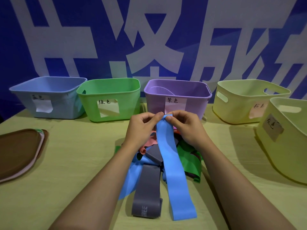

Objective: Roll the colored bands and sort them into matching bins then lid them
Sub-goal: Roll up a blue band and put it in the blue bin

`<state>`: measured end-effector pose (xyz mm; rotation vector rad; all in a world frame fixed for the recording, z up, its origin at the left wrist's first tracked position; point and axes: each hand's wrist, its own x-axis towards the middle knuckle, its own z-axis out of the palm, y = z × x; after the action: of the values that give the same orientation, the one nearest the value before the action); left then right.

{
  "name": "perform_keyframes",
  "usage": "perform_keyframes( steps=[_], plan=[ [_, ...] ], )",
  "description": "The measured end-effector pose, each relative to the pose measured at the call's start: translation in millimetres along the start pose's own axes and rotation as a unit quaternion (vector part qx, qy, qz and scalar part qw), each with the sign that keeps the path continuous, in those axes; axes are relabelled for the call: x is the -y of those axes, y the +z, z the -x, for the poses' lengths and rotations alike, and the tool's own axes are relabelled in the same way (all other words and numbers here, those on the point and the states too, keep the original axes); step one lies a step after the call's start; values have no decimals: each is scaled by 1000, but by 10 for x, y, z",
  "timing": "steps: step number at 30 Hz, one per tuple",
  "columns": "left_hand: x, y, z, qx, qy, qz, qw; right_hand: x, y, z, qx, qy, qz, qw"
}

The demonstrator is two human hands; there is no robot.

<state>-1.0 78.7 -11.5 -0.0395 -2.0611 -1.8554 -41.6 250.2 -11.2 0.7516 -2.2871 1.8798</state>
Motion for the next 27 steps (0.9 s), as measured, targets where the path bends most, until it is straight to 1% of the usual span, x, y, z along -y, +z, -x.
perform_keyframes(
  steps=[5,11,16,27],
  plan=[
    [-38,-5,9,8,5,20,1000,51,0,20,6,26,-32,999],
    [-13,-16,9,36,41,3,998,115,21,47,-30,57,27,998],
    [0,-24,3,40,45,18,998,111,21,42,-41,56,16,997],
    [5,-49,7,51,35,33,998,29,13,27,-26,38,-26,999]
  ],
)
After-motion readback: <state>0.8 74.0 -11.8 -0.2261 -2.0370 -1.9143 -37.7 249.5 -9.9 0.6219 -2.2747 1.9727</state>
